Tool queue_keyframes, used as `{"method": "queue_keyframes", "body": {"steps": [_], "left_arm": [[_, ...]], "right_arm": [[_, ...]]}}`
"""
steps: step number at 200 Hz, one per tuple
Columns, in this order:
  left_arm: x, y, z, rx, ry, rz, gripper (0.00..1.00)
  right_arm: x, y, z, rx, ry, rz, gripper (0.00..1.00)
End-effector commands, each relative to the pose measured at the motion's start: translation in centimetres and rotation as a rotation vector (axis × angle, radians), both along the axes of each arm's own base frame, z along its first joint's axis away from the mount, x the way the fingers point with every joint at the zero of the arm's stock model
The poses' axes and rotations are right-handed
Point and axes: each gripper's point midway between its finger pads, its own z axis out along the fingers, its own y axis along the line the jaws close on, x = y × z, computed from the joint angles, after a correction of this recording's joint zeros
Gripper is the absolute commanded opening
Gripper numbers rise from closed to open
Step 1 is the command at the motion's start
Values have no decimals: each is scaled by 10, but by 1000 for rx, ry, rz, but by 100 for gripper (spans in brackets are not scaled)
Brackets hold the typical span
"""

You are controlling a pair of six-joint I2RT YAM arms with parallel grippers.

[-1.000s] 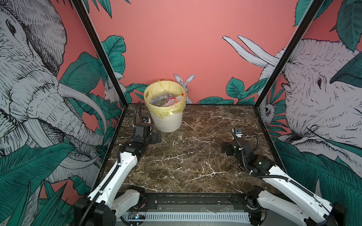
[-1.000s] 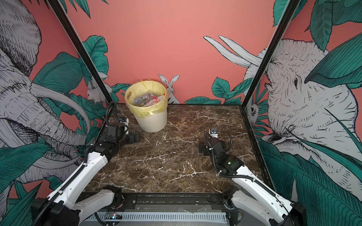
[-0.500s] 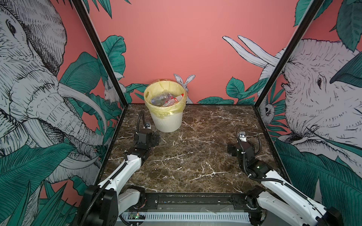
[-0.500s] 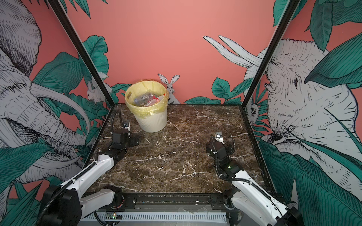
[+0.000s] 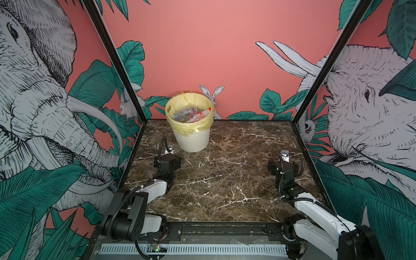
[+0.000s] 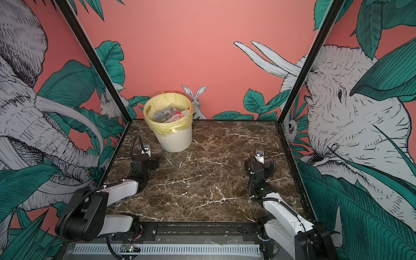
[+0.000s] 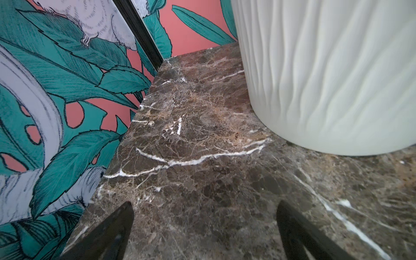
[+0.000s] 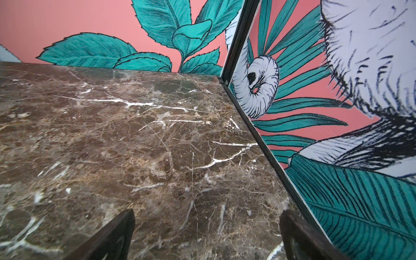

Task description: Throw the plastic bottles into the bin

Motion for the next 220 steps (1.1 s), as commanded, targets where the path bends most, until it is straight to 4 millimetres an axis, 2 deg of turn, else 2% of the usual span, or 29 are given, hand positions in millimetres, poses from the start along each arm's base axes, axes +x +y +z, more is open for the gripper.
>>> {"method": "queue_keyframes", "body": {"steps": [1, 18, 36, 48, 66, 79, 104, 166, 195, 220], "left_arm": [[12, 2, 19, 6, -132, -16, 99], [15, -1, 6, -12, -112, -51, 99], [21, -4, 4, -20, -127, -80, 99], [25, -6, -2, -51, -73, -106, 99], [36, -2, -9, -104, -33, -132, 99], [34, 0, -11, -130, -8, -136, 99], [32, 0, -14, -128, -33, -143, 100], [31, 0, -15, -127, -40, -140, 100], [32, 0, -14, -126, -40, -141, 100], [32, 0, -15, -127, -39, -141, 99]], "right_arm": [[16, -3, 11, 49, -79, 13, 99], [21, -10, 3, 60, -67, -3, 99], [24, -16, -4, 69, -63, -20, 99], [25, -19, -5, 75, -78, -26, 99], [27, -27, -11, 92, -108, -51, 98], [32, -30, -13, 88, -126, -37, 97], [36, -38, -24, 93, -106, -50, 98], [42, -45, -25, 105, -114, -37, 100], [43, -52, -34, 102, -174, -64, 100], [50, -45, -37, 106, -148, -14, 100]]}}
